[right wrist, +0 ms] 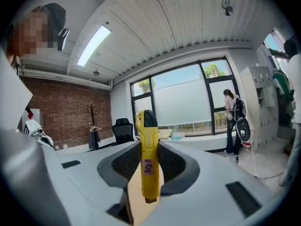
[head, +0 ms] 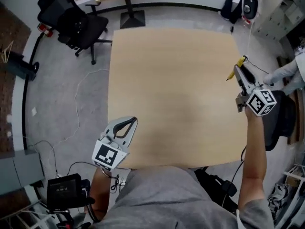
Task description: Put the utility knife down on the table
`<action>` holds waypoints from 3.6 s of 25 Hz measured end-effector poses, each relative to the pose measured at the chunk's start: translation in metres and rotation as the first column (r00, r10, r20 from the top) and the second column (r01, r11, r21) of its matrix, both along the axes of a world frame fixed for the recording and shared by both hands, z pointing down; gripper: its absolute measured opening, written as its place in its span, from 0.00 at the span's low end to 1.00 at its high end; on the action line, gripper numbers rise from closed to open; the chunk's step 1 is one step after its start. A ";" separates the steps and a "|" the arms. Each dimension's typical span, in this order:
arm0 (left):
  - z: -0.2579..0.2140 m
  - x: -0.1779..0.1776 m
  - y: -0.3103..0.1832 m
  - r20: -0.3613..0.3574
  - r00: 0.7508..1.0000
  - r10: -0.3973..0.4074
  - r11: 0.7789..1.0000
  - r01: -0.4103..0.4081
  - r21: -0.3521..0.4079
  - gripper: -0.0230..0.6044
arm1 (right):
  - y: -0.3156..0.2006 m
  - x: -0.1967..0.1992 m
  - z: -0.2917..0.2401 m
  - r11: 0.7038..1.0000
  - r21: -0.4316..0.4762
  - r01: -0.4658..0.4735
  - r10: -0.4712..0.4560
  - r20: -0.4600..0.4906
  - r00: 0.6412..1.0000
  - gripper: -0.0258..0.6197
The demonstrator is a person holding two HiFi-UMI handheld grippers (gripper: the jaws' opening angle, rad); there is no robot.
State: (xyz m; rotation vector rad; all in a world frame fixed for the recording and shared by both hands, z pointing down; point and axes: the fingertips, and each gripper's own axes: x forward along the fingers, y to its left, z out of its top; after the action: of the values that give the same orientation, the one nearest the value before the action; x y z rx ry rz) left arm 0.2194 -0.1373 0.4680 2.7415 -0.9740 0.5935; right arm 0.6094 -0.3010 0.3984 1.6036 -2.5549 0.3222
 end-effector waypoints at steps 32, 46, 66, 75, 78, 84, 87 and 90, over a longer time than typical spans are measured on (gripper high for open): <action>0.035 0.000 -0.035 0.037 0.999 0.020 0.997 -0.017 -0.071 0.04 | -0.156 -0.060 0.295 0.915 -0.387 0.116 -0.300 -0.457 0.837 0.22; 0.047 -0.021 -0.014 0.058 0.998 0.018 0.998 -0.015 -0.055 0.04 | -0.104 -0.106 0.371 0.821 -0.505 0.267 -0.566 -0.662 0.491 0.22; 0.044 -0.031 -0.005 0.037 0.999 0.020 1.000 -0.019 -0.009 0.04 | -0.083 -0.114 0.341 0.841 -0.490 0.229 -0.502 -0.550 0.667 0.22; 0.035 -0.030 0.011 -0.012 0.998 0.069 0.996 -0.068 0.054 0.05 | -0.010 -0.134 0.173 0.984 -0.132 0.118 -0.122 -0.023 0.992 0.14; 0.034 -0.030 0.017 -0.024 0.996 0.088 0.994 -0.086 0.073 0.04 | 0.053 -0.145 0.118 0.995 -0.032 0.094 -0.091 0.079 0.993 0.14; 0.012 -0.054 0.033 -0.068 0.990 0.124 0.984 -0.114 0.135 0.05 | 0.168 -0.191 0.035 0.995 0.088 0.042 -0.059 0.198 0.978 0.14; 0.002 -0.072 0.042 -0.091 0.984 0.155 0.976 -0.139 0.168 0.05 | 0.205 -0.219 0.015 0.993 0.118 0.002 -0.025 0.187 0.982 0.14; 0.011 -0.079 0.050 -0.075 0.981 0.176 0.975 -0.163 0.154 0.05 | 0.227 -0.234 0.015 0.991 0.135 -0.013 -0.012 0.184 0.983 0.14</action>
State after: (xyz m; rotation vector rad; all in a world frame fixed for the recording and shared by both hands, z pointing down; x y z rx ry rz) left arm 0.1402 -0.0875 0.4787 2.9756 -0.7989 0.4361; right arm 0.3758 -0.0740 0.4135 1.6946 -2.7693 0.3182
